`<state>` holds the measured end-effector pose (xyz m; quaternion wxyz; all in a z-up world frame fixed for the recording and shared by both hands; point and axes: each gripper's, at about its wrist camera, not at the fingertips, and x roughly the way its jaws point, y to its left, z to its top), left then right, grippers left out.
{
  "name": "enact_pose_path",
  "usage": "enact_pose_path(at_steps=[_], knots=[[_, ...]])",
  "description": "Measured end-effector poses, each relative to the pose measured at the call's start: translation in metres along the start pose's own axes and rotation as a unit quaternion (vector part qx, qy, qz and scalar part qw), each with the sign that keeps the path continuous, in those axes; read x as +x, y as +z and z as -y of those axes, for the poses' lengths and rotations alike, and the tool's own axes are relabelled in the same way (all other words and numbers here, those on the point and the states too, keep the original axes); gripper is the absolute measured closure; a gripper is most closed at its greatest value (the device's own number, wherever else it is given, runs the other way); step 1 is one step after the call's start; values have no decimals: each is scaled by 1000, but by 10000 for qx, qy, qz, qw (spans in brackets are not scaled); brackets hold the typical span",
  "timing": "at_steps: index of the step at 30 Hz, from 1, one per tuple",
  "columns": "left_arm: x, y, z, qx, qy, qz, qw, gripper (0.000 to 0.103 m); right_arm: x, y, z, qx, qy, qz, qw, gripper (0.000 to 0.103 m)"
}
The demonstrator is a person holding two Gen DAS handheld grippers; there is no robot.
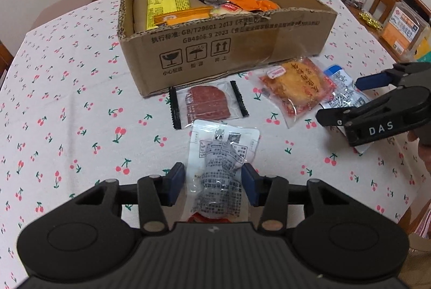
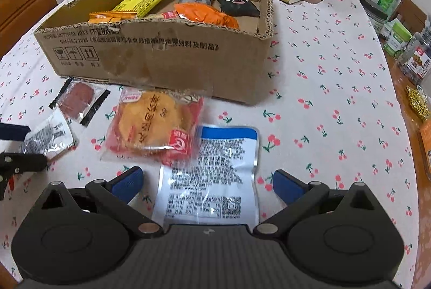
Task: Organize snacks
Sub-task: 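Close right tool on the white-blue packet while left tool holds the clear packet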
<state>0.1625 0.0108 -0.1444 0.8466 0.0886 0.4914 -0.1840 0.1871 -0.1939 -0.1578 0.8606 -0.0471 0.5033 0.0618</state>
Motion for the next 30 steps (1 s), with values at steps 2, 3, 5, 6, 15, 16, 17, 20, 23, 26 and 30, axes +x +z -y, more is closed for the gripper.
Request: enact_pose_path(at_steps=[2,3,5,6,15,16,17,20,23,26,30], knots=[[-1,-1,0,15,-11,1,10000,57,-2,-2,0,-20,23,78,10000,6],[0,-1,0,16,-13,-4,10000,57,-5,-3,-1,-40,31,118,9999,9],[-1,-1,0,18,-14,-2,10000,57,-10,-6,-1,-53,26,192,9998,27],[-1,-1,0,22,-11,-1,10000,56,-13,-7,0,-37,23,216,9998,28],[-1,-4,5,177,-6,-39,9998,50,-29,-20,20,303,-141,87,9994,41],[-1,-4,7,230,13,-34,9997,49,-30,-22,21,319,-148,75,9994,40],[0,-5,8,273,36,-24,9996,49,-31,-23,21,329,-164,73,9993,38],[0,-5,11,277,-30,-16,9996,49,-31,-24,19,408,-180,32,9990,18],[0,-4,13,349,-50,-22,9994,49,-30,-25,11,306,-117,29,9995,17],[0,-4,14,355,-51,-18,9994,49,-26,-26,4,195,-215,-2,9996,14],[1,-3,15,347,-56,-17,9994,50,-21,-20,3,340,-206,69,9992,13]])
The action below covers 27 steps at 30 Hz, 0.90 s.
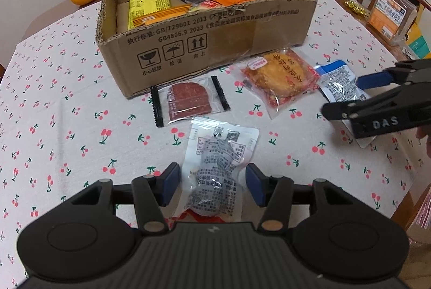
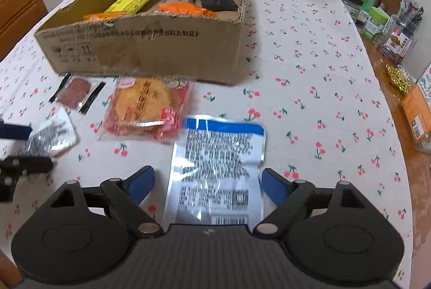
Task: Organize snacks
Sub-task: 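Close right tool on the white-blue packet while left tool holds the clear packet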
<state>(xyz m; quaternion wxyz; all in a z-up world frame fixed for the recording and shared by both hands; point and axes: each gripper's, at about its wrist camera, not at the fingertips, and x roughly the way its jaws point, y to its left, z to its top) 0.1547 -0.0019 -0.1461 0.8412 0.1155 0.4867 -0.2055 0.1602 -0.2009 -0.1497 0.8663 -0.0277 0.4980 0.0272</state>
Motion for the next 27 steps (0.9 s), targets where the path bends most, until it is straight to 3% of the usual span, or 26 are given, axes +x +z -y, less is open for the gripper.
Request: enact_pose_path(at_steps=[3,5,9,15,23,27], knots=[[0,1,0,-11,-6,-1,10000,50,3,3,-2,12,-13,77,10000,14],[1,2,0,-1,-11,9,10000,50,1,4,-1,15,-20,166,9999,27],[1,2,0,31,-21,9,10000,50,0,4,0,-53,9,194,9998,30],[0,3,-1,169,-79,-53,9998,50,-6,3,4,-59,41,100,9999,29],[0,2,1,407,-173,-66,9990,48,-8,-8,10,40,92,-4,9999,17],[0,3,1,407,-221,-40,9989,57,-4,-6,6,27,3,87,10000,15]])
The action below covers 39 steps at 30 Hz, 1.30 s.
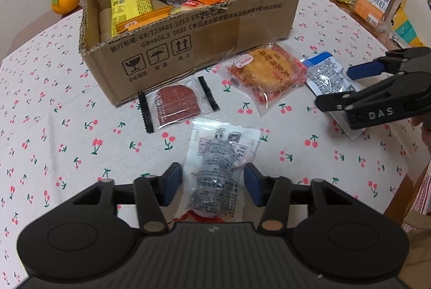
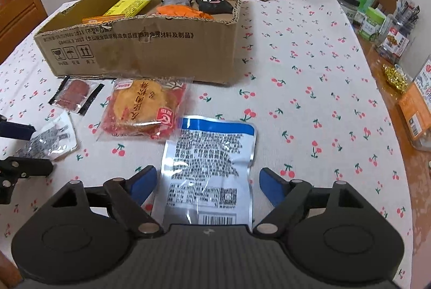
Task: Organize snacks
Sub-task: 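Close right tool on the white-blue packet while left tool holds the clear packet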
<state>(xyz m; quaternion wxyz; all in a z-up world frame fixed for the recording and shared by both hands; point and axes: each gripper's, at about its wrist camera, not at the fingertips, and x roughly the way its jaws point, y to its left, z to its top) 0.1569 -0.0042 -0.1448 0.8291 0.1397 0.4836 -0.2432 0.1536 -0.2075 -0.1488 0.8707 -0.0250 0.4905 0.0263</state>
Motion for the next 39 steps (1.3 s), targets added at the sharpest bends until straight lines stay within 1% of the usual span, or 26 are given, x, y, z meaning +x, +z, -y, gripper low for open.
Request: enact_pose_path(at_steps=[4,6,7,13,16,21,25,28,29,30,32,35,37,39], knots=[[0,0,0,-46,11,-6,10000,58,2,1,-3,32,-27,49,10000,14],[0,0,0,-57,7,-18,10000,58,1,1,-4,26,-25,134,9999,19],[0,1,0,-63,-4,-26,10000,58,0,1,-5,15,-36,176,9998,27],[-2,1,-4,-136,-84,-71,9998,60,-1,4,-4,-22,-5,125,9999,30],[-6,1,-4,-108,-88,-79,9999,60,-6,4,-2,-36,9,152,9999,31],[-12,3,-4,-91,-112,-64,9999,65,-17,4,2,-83,-13,161,9998,30],[-11,4,-4,-14,-102,-69,9999,65,-25,3,8,-147,-60,153,9998,30],[-12,5,-5,-11,-81,-63,9999,63,-26,1,13,-141,-78,117,9998,30],[-11,5,-5,-8,-103,-80,9999,60,-25,1,15,-125,-78,99,9998,30],[-11,5,-5,-6,-140,-100,9999,52,-24,0,16,-105,-63,77,9999,30],[-11,3,-4,34,-166,-109,9998,44,-24,-1,17,-94,-24,63,9999,30],[-9,0,-1,209,-135,-164,9996,44,-22,-2,18,-128,56,36,9999,30],[-5,-1,0,239,-172,-209,9993,44,-20,-2,18,-142,83,13,9999,29],[-1,-2,0,222,-190,-249,9993,47,-19,-3,19,-146,92,-1,9999,29]])
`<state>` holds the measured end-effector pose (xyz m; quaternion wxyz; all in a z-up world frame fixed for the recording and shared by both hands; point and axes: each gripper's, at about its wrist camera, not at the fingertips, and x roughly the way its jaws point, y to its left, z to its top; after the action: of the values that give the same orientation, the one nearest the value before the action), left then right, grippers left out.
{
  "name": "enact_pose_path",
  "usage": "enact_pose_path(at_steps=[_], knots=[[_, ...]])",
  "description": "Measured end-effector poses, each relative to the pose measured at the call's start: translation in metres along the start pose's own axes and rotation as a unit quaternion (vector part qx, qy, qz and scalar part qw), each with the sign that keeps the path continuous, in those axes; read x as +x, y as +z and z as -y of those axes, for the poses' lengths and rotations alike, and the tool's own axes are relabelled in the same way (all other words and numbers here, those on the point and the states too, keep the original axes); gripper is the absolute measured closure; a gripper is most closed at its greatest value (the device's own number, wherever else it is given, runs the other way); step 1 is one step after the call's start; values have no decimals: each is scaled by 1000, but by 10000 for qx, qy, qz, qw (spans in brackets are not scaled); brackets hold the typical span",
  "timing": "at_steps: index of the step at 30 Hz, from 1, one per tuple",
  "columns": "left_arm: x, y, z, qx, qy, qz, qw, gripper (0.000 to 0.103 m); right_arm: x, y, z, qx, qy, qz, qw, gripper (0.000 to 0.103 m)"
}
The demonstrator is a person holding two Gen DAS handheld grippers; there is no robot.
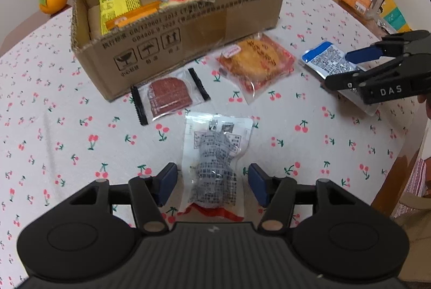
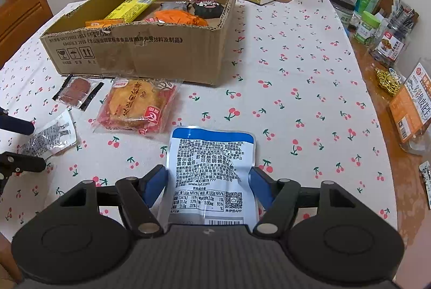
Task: Organize snacks
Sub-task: 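Close right tool on the white-blue packet while left tool holds the clear packet, then lift the white-blue packet with right tool while left tool lifts the clear packet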
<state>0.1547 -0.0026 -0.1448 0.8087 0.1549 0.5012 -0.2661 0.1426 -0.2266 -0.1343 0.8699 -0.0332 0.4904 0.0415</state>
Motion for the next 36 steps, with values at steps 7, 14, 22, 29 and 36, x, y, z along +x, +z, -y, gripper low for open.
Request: enact_pose_path(at_steps=[7,14,22,29,36], knots=[[1,3,3,66,32,74,9999,52,-1,-3,2,18,105,-103,9999,22],[2,4,5,95,25,85,9999,57,-2,-13,3,203,58,-293,9993,17],[1,4,5,50,7,32,10000,60,-6,-17,-3,23,-79,-163,9998,36],[1,4,4,47,-62,9,10000,60,-9,-12,13,351,-28,-170,9992,37],[2,5,5,7,-53,3,10000,60,2,-4,1,381,-17,62,9993,2]])
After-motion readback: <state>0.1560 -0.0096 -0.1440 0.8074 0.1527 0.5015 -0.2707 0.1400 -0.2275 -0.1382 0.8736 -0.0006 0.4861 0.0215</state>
